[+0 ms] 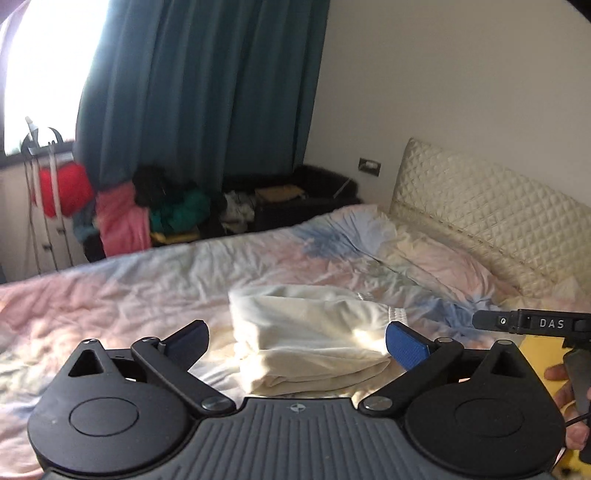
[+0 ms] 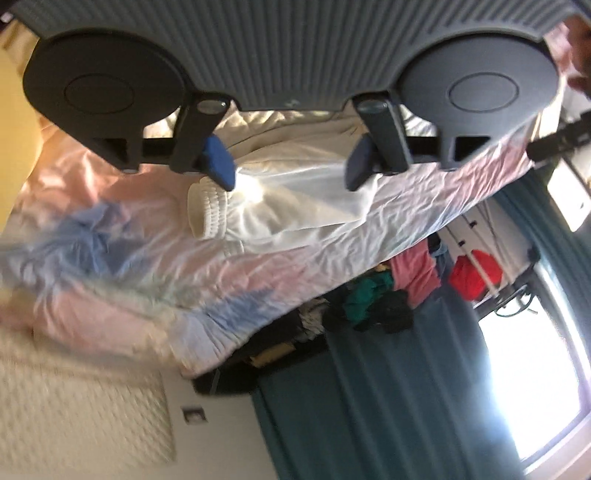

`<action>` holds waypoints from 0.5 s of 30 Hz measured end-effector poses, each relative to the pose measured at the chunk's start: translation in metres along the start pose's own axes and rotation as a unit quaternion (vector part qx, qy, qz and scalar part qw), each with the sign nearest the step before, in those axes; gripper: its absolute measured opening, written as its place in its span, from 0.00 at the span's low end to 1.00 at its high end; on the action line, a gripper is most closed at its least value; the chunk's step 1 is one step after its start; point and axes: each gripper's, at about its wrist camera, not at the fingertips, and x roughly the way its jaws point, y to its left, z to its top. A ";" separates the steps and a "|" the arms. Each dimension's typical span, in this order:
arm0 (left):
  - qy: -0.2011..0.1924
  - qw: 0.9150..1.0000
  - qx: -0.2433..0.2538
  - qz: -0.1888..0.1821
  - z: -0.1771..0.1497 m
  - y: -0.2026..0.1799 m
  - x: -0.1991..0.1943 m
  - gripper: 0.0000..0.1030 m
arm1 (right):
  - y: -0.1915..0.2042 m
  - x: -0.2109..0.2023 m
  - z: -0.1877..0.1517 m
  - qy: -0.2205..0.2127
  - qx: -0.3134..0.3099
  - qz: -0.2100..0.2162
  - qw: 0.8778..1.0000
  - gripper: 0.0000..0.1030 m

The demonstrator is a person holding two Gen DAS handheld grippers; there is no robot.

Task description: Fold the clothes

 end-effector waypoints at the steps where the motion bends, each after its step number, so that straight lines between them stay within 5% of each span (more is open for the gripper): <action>1: -0.006 1.000 0.008 0.008 -0.005 -0.003 -0.013 1.00 | 0.007 -0.009 -0.004 -0.008 -0.016 0.002 1.000 0.83; 10: -0.050 0.997 0.048 0.044 -0.067 -0.021 -0.092 1.00 | 0.069 -0.071 -0.067 -0.080 -0.086 0.009 0.993 0.83; 15: -0.052 0.997 0.024 0.053 -0.102 -0.005 -0.105 1.00 | 0.093 -0.078 -0.102 -0.118 -0.105 -0.004 0.987 0.83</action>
